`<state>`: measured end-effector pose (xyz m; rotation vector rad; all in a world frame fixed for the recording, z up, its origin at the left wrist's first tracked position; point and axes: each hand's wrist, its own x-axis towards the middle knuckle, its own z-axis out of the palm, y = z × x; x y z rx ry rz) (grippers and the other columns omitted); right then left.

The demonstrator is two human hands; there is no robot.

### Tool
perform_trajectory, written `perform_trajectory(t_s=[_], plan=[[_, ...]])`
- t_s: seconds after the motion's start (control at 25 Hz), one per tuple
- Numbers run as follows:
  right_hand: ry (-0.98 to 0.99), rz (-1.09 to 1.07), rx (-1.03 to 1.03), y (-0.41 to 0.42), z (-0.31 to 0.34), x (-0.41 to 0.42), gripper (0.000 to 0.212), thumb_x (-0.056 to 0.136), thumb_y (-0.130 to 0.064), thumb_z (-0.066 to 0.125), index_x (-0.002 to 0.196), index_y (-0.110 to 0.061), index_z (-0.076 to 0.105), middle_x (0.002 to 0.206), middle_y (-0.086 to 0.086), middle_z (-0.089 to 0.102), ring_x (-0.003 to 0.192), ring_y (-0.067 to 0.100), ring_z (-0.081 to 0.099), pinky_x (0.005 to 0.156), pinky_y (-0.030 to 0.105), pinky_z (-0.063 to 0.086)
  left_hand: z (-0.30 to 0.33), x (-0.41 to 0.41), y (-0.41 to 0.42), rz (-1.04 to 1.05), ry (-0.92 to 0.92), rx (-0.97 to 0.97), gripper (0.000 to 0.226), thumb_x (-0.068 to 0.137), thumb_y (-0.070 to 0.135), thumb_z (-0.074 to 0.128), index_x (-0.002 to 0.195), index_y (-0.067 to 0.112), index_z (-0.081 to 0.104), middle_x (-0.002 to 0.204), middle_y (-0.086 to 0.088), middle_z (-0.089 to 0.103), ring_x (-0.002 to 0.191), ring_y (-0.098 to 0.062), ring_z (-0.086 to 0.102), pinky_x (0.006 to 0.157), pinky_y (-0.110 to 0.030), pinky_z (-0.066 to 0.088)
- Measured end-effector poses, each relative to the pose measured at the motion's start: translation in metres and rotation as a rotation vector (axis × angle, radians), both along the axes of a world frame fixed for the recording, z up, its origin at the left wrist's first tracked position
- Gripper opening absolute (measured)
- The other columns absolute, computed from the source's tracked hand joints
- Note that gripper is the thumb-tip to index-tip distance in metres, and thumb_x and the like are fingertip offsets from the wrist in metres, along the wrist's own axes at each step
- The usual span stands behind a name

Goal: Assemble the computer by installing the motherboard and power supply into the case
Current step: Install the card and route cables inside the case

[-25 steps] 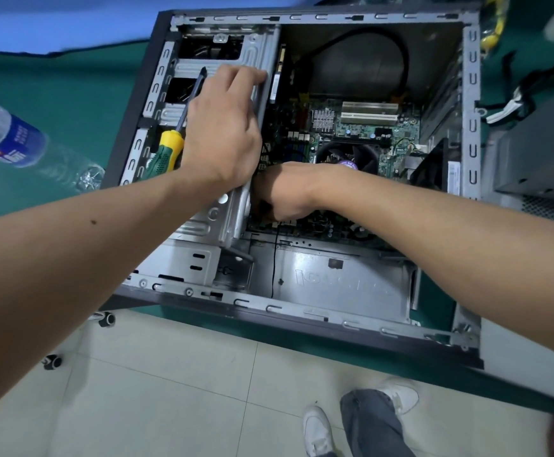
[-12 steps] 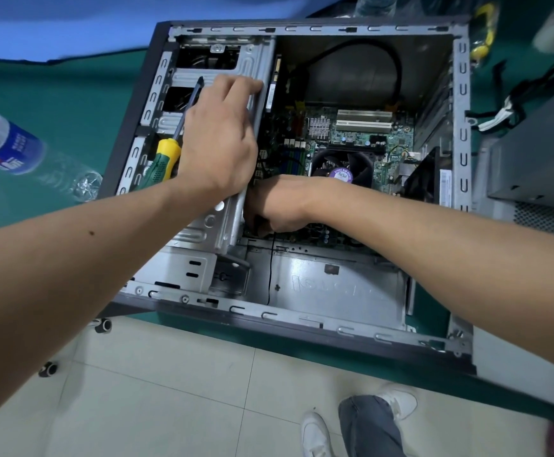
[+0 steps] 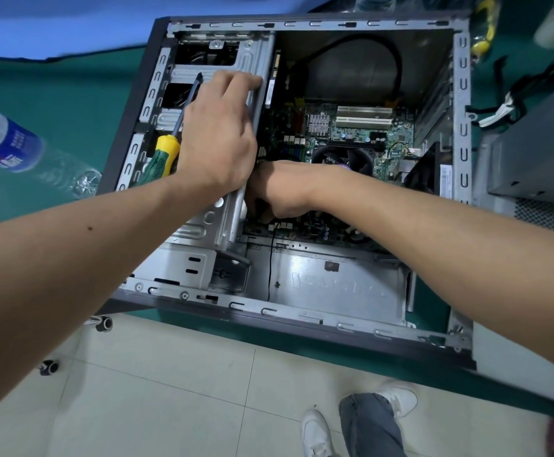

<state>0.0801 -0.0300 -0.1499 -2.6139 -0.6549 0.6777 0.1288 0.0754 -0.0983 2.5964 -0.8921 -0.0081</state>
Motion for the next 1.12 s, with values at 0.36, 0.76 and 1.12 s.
perform_trajectory(t_s=[0.36,0.76,1.12], plan=[[-0.07,0.12,-0.14,0.006,-0.006,-0.003,0.014,0.082,-0.002,0.055,0.087,-0.006,0.067,0.086,0.012,0.067,0.085,0.035,0.063,0.058,0.029,0.041,0.001,-0.001,0.0,0.003,0.0,0.005,0.045,0.096,0.006,0.036,0.138,0.015,0.049,0.139,-0.006,0.048,0.125,-0.025,0.044,0.106,-0.045,0.035],[-0.09,0.182,-0.145,0.01,-0.007,-0.004,0.014,0.091,-0.009,0.056,0.095,-0.006,0.069,0.091,0.012,0.068,0.086,0.032,0.063,0.069,0.035,0.051,0.001,-0.001,0.0,0.004,-0.004,0.007,0.045,0.096,0.006,0.037,0.138,0.014,0.049,0.14,-0.006,0.048,0.126,-0.025,0.044,0.107,-0.045,0.035],[-0.112,0.195,-0.189,0.015,-0.004,-0.007,0.017,0.091,-0.008,0.056,0.104,-0.002,0.066,0.102,0.014,0.065,0.09,0.031,0.062,0.078,0.037,0.054,0.001,0.0,0.0,0.007,-0.004,0.007,0.044,0.096,0.007,0.036,0.138,0.015,0.049,0.139,-0.006,0.048,0.125,-0.024,0.044,0.107,-0.044,0.035]])
